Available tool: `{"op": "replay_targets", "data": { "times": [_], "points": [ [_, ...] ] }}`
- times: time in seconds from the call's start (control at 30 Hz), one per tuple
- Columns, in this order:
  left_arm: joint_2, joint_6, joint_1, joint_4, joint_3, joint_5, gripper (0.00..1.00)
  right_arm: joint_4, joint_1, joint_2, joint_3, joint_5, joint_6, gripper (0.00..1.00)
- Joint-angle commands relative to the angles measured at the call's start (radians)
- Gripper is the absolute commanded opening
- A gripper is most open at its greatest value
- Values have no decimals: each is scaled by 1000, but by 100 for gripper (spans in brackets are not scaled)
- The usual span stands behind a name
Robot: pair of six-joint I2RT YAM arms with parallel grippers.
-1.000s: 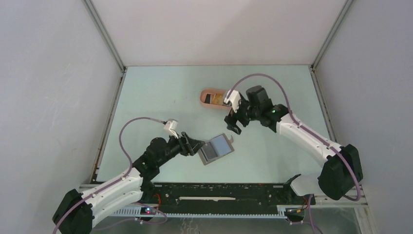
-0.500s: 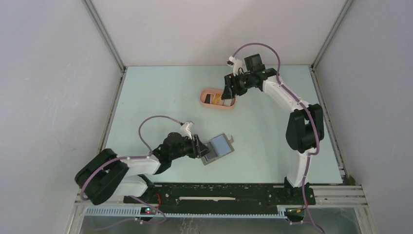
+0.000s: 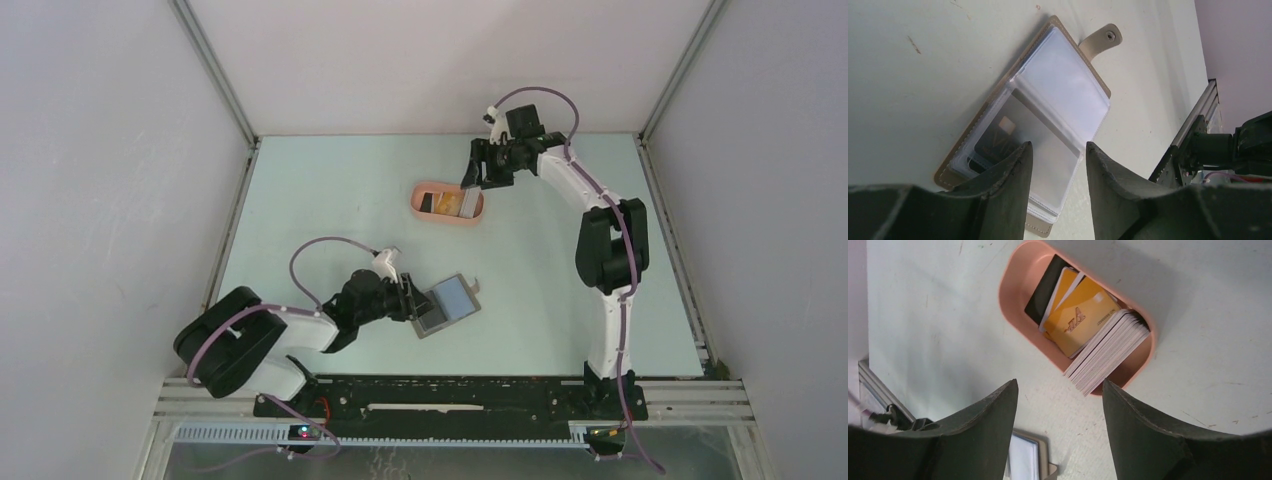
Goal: Put the credit cards into the card holder
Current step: Pick up the credit card from the storage box.
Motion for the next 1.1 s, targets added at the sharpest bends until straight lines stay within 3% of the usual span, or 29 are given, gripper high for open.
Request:
{"op": "replay_targets", "data": {
  "times": [0.0, 0.4, 1.07],
  "points": [
    [-109, 28, -4, -48, -34, -56, 49, -11, 0, 34, 59, 56, 79, 70],
    [-373, 110, -3, -221, -33, -135, 53, -26, 12, 95, 76, 181, 182, 70],
    [-404, 141, -3, -237, -14, -172, 58, -47, 22, 180, 136, 129, 212, 69]
  ]
}}
